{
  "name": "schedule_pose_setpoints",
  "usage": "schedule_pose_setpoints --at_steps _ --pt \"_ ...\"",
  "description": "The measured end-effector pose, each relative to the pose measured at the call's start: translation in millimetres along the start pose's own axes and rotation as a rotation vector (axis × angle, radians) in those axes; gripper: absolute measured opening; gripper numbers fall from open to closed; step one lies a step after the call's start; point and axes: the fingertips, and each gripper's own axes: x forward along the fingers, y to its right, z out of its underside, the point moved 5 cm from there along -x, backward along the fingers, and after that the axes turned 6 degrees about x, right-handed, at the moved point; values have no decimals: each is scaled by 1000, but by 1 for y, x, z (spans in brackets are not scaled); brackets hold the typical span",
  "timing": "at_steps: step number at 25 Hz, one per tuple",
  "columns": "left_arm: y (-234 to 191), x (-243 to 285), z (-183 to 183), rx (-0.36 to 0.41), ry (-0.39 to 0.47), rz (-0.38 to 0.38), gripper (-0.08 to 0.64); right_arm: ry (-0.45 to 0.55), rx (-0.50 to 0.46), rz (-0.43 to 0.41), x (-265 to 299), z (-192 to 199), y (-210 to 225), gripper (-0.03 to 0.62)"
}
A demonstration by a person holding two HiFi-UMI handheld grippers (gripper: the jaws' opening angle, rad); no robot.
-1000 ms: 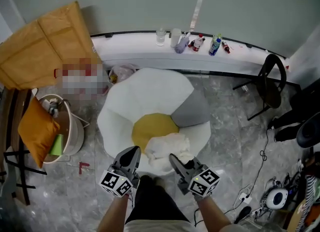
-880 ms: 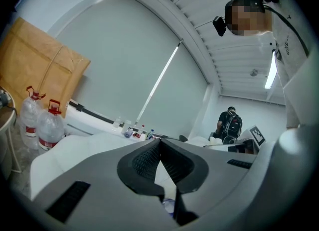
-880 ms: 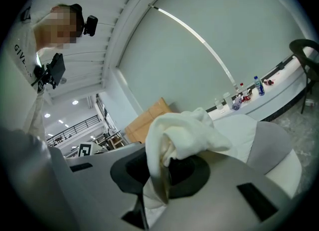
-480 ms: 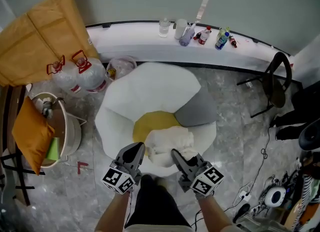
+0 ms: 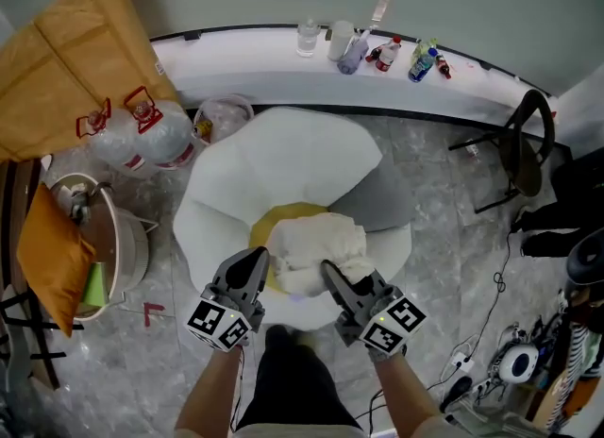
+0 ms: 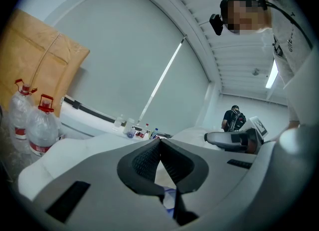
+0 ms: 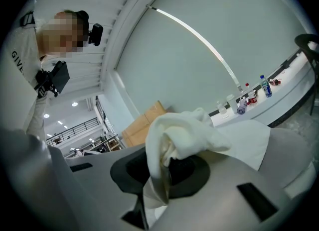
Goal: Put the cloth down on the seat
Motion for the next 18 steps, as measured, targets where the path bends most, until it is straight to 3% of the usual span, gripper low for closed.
schedule_pose_setpoints --at_steps 18 --pt "-54 16 99 -74 -27 -72 14 -100 66 99 45 100 103 64"
